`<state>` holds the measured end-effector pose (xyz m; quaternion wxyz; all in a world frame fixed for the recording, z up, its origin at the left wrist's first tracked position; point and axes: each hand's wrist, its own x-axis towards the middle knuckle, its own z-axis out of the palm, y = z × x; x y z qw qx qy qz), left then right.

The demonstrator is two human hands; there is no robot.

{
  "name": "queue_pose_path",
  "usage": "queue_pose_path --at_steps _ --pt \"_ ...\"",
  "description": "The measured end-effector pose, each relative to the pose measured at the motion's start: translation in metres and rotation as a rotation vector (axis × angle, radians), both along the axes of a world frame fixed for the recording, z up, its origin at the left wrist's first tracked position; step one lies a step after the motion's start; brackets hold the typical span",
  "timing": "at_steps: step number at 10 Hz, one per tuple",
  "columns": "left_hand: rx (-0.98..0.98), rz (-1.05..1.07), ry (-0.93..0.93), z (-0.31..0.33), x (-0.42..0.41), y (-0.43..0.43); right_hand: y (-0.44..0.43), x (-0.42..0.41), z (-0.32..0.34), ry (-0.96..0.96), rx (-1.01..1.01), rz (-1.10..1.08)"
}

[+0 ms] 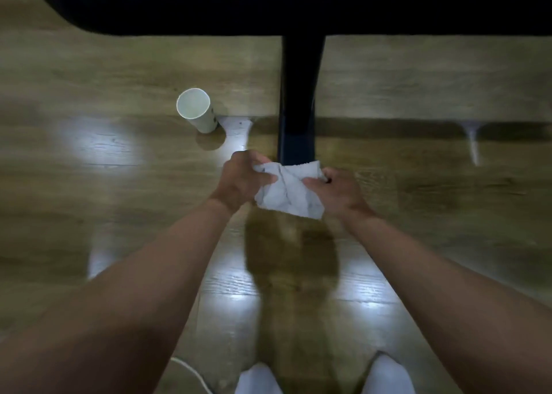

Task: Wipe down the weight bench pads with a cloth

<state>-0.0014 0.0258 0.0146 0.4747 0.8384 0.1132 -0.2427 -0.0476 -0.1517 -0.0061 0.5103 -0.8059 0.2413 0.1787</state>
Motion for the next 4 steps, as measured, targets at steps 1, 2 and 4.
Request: queue_pose_path --at_steps 1,2,4 --pt "0.039 -0.066 -0.044 -0.025 0.012 -0.001 -0.002 0.001 -0.027 -0.118 -0.134 0.03" --pt "0.079 -0.1 -0.058 -0.046 0.015 -0.002 -0.007 -0.002 -0.042 -0.152 -0.206 0.046" --pt "0.273 -0.241 -0.199 -0.045 0.021 -0.006 -0.012 -0.002 -0.031 -0.18 -0.232 0.051"
